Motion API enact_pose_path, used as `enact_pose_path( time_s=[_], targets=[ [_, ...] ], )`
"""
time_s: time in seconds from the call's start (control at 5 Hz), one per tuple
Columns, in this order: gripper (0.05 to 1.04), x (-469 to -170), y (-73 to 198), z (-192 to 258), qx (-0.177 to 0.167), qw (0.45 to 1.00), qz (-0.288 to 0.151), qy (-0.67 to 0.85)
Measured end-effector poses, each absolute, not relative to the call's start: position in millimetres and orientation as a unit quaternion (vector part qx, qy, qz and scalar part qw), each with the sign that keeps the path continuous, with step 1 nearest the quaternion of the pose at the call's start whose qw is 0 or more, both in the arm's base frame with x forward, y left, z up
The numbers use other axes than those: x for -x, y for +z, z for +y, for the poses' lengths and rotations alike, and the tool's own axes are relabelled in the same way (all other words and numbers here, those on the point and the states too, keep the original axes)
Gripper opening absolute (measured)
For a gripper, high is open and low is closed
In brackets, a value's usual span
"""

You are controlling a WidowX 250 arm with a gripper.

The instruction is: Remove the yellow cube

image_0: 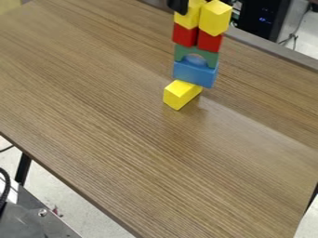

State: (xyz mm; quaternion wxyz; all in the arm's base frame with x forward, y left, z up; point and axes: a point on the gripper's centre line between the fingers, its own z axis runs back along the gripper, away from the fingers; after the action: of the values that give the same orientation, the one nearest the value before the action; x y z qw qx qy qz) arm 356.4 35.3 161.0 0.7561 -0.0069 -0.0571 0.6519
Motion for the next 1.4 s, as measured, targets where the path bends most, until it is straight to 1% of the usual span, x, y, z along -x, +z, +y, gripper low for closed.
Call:
enact_pose_path(
  time_s=[0.2, 0.6, 1.0, 1.4],
  targets=[
    [0.546, -356.4, 161.0, 35.6, 0.008, 0.751, -0.057, 0.658],
    [0.546, -354.9, 161.3, 37.1, 0.003, 0.749, -0.055, 0.66],
    [0.546, -357.2, 171.8, 42.6, 0.006, 0.743, -0.059, 0.666],
    [0.546, -357.1, 177.6, 63.8, 0.01, 0.729, -0.068, 0.681]
  ],
)
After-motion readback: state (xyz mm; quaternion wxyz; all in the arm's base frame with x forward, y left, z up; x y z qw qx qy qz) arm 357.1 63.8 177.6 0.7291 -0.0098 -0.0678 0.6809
